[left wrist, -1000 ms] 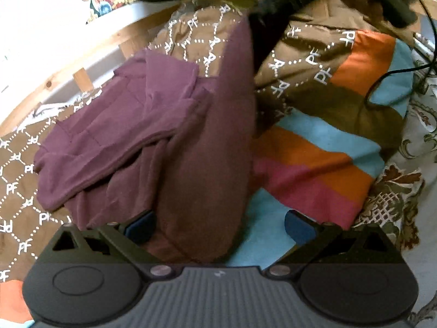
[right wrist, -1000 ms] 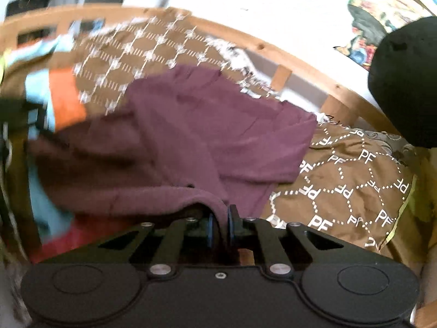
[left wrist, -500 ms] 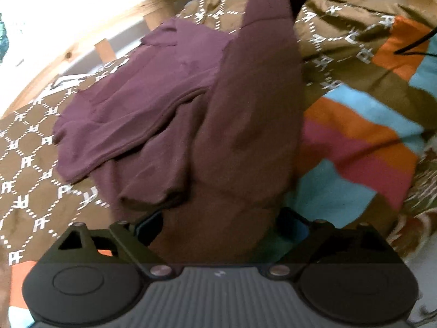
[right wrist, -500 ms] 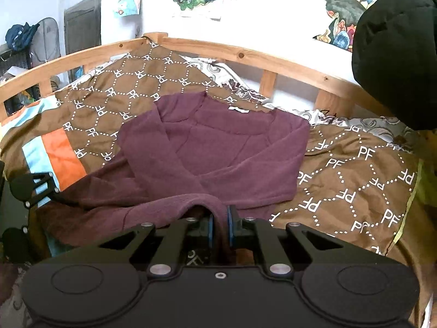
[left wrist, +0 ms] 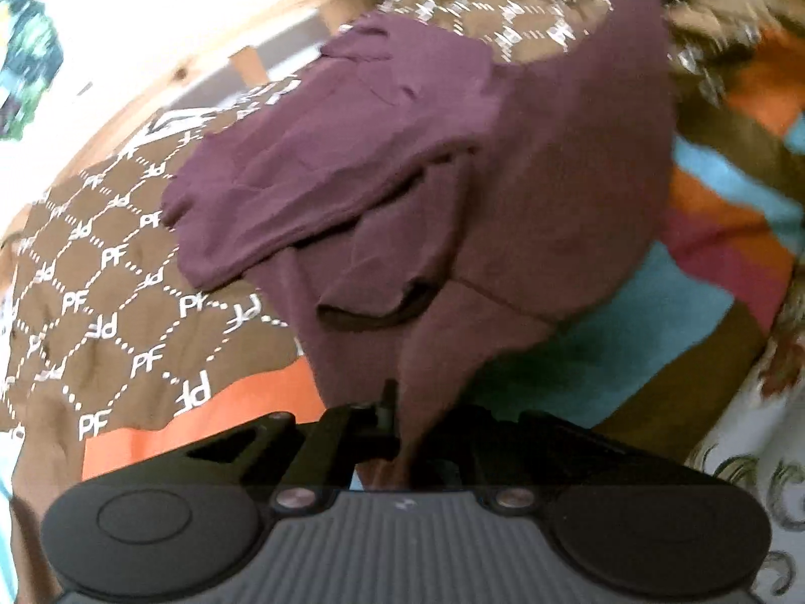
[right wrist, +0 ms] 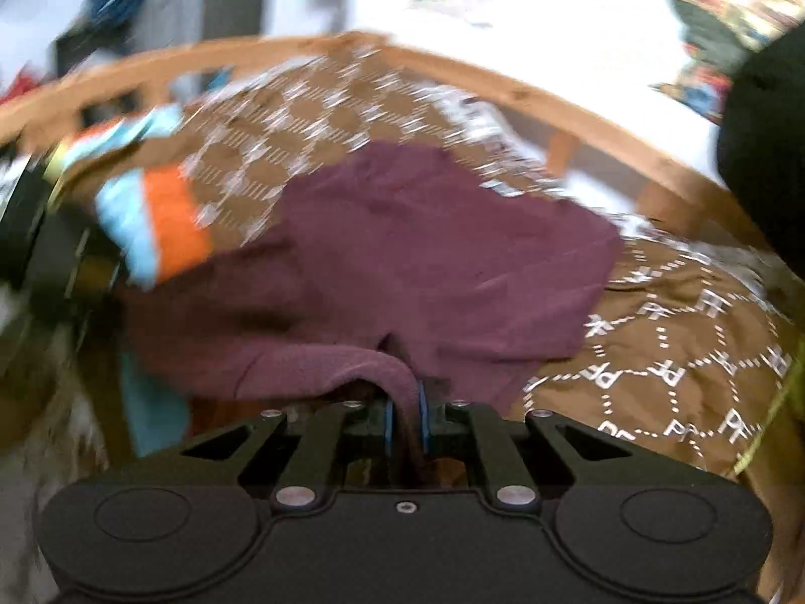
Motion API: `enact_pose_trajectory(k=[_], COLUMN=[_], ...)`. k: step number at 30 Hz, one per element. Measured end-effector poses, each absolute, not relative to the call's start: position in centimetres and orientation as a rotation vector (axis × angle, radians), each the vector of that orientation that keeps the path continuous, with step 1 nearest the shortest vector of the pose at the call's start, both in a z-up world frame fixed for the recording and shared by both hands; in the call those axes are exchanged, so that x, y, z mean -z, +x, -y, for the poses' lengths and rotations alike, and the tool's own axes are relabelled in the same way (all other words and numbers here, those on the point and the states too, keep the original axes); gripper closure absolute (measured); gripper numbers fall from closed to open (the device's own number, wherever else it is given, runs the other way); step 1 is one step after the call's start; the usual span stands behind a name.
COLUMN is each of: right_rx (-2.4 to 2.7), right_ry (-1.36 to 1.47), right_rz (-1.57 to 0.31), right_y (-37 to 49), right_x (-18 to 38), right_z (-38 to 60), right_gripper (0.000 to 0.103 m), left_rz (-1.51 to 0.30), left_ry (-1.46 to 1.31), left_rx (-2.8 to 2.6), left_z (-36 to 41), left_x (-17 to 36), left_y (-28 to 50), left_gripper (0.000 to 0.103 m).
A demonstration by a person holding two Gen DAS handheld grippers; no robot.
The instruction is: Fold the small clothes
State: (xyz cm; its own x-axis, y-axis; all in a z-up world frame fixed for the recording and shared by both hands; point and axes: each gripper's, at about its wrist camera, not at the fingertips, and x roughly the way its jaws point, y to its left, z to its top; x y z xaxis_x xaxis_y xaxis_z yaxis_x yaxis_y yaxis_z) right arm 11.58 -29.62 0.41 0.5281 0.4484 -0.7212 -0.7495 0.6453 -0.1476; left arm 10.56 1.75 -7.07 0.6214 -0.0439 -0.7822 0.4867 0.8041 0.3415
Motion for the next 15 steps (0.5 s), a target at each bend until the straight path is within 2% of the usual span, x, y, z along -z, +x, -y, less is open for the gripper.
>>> enact_pose_trajectory(k=[10, 15], right_rx=[-0.999, -1.210], right_ry=[-0.603, -0.581], right_rz=[-0.847, -1.047], right_y=[6.6, 4.1], right_x=[0.6, 0.0], right_z=[30.1, 30.2], right_gripper=[0.095, 0.095], left_rz=[-0.893, -1.023], left_ry=[0.525, 0.517], left_rx=[0.469, 0.633], left_z=[-4.6, -5.2], left_x=[1.3, -0.7], left_y=[8.4, 5.9], left_gripper=[0.100, 0.100])
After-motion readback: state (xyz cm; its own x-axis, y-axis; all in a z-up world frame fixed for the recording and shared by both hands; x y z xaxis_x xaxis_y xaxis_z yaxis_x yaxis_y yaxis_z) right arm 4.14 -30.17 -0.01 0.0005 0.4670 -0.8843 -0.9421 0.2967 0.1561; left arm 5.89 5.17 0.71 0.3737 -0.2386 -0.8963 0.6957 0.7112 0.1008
